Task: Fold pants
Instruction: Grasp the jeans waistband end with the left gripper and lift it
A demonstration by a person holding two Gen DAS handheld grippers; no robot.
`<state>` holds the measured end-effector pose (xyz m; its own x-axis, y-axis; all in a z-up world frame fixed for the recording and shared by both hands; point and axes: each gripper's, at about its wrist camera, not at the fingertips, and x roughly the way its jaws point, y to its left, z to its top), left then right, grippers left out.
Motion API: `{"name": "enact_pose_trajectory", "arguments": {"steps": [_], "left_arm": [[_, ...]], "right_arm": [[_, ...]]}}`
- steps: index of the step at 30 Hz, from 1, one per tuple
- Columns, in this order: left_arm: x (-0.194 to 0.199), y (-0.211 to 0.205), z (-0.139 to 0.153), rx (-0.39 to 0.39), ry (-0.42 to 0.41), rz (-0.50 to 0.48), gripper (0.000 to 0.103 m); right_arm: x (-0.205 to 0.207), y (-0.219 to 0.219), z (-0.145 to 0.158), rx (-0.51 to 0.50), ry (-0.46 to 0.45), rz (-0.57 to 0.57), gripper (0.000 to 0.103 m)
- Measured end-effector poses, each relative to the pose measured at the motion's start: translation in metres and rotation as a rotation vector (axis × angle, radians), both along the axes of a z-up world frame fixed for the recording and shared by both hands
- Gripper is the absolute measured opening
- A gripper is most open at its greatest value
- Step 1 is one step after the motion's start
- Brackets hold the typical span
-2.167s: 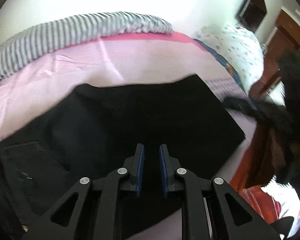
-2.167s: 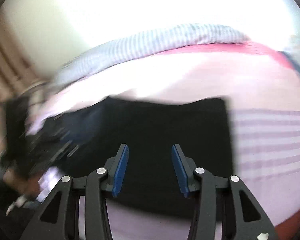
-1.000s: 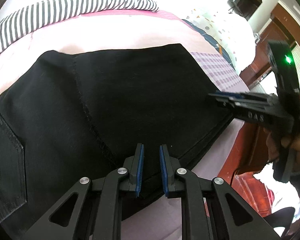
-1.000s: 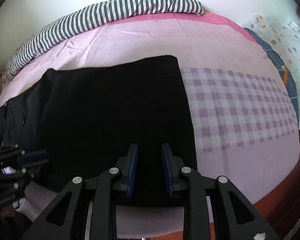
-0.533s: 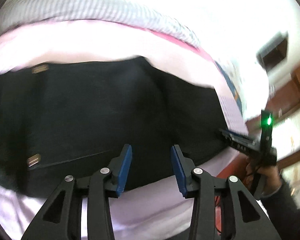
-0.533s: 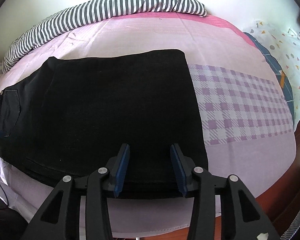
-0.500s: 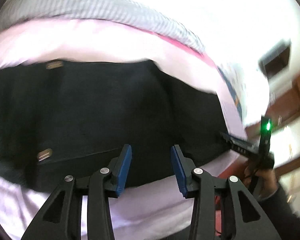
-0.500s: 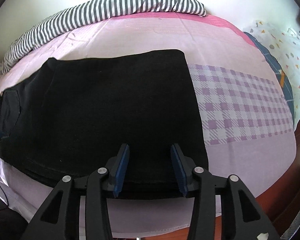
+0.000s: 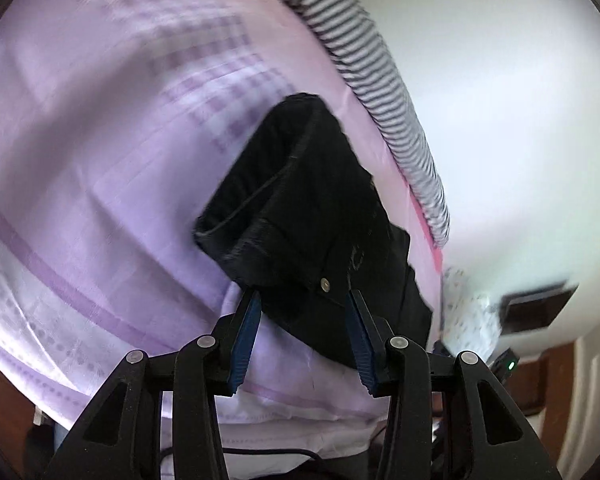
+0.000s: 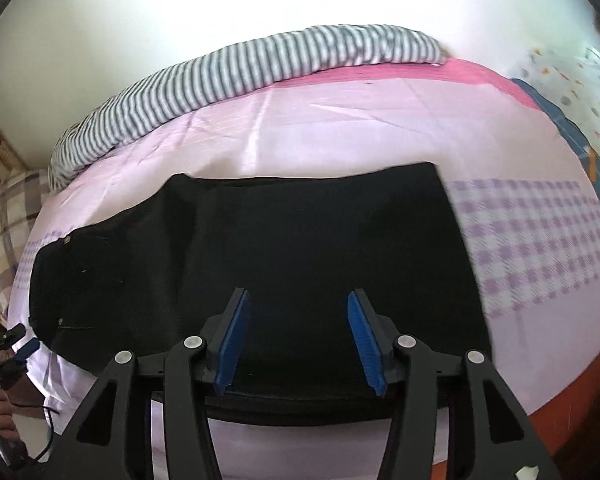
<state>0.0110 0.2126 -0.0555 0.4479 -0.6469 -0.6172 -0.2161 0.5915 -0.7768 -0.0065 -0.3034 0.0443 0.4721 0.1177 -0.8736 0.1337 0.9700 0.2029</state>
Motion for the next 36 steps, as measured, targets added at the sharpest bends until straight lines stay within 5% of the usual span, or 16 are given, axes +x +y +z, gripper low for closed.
{"name": "enact_pose_trajectory", "arguments": {"steps": [8, 21, 30, 36], "left_arm": [[0.008, 0.013, -0.025, -0.052, 0.052, 0.069, 0.048], [0.013, 0.019, -0.028, -0.140, 0.028, 0.095, 0.054], [0.017, -0.006, -0.004, 0.070, -0.110, 0.007, 0.053], [0.021, -0.002, -0.015, 0.018, -0.093, 0.036, 0.054]], "right_arm": [[0.012, 0.030, 0.003, 0.017, -0.002, 0.054, 0.050], [0.020, 0.041, -0.006, 0.073, 0.020, 0.045, 0.050], [0.021, 0.052, -0.022, 0.094, 0.058, 0.060, 0.050], [0.022, 0.061, -0.026, 0.081, 0.065, 0.086, 0.050]]}}
